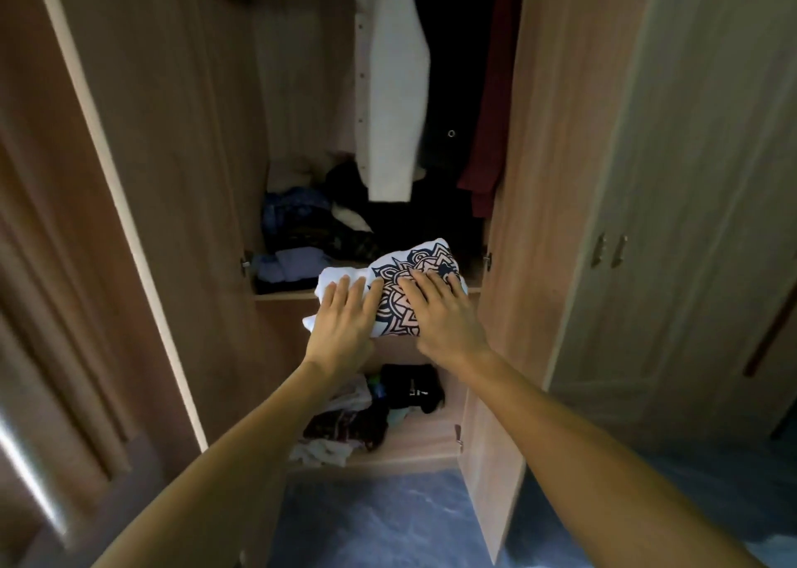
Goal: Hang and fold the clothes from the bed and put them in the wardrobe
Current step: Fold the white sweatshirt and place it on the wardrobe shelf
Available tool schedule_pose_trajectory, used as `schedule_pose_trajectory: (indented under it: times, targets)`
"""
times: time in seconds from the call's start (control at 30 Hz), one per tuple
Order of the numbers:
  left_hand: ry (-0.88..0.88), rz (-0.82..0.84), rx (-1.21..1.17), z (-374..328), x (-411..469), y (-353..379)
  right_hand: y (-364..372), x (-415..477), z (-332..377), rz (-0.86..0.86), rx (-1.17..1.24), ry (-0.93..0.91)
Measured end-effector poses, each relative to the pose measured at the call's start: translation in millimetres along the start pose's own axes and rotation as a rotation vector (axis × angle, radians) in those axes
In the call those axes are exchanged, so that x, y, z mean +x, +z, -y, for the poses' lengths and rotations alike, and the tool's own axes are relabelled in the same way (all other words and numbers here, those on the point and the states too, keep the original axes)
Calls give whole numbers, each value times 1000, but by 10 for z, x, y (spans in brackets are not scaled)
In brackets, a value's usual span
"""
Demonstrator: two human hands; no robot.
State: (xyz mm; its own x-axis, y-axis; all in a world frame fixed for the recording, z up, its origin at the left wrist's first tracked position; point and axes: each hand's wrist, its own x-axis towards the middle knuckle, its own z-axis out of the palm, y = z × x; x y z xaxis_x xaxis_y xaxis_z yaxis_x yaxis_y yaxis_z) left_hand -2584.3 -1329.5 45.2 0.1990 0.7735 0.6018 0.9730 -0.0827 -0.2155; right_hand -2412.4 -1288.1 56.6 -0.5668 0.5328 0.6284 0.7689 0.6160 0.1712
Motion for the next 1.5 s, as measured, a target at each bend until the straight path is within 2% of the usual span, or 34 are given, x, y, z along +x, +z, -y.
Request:
schedule_pose_trajectory:
  times: [0.27, 0.47, 0.7, 0.97, 1.13, 1.23, 1.33, 1.43, 1.47, 1.5]
  targets:
    - [-70, 77, 72, 859, 290, 570, 940, 871, 218, 1, 110, -50]
    - [-124, 84, 93, 1216, 784, 1250, 1739, 1490, -74, -1, 177, -102]
    - [-212, 181, 96, 1496, 1379, 2065, 2716, 2171, -481, 56, 286, -181]
    - [-272, 282, 69, 2000, 1843, 2725, 3583, 2865, -574, 129, 361, -220]
    - [-259, 241, 111, 2688, 2251, 3154, 4008, 3617, -557, 78, 327, -229]
    - [-280, 196, 197, 3144, 2532, 3510, 4348, 4103, -445, 55, 308, -158]
    - [-392, 341, 228, 3465, 2583, 3980, 4829, 4333, -255, 189, 364, -39]
    - [-479, 573, 123, 3542, 2186, 4555, 5253, 4076, -83, 531, 436, -61]
    - [-513, 608, 88, 3523, 2076, 4640, 5352, 3963, -50, 588, 473, -52]
    - [-534, 590, 66, 3516, 2024, 4650, 5412, 3892, -31, 575, 513, -44]
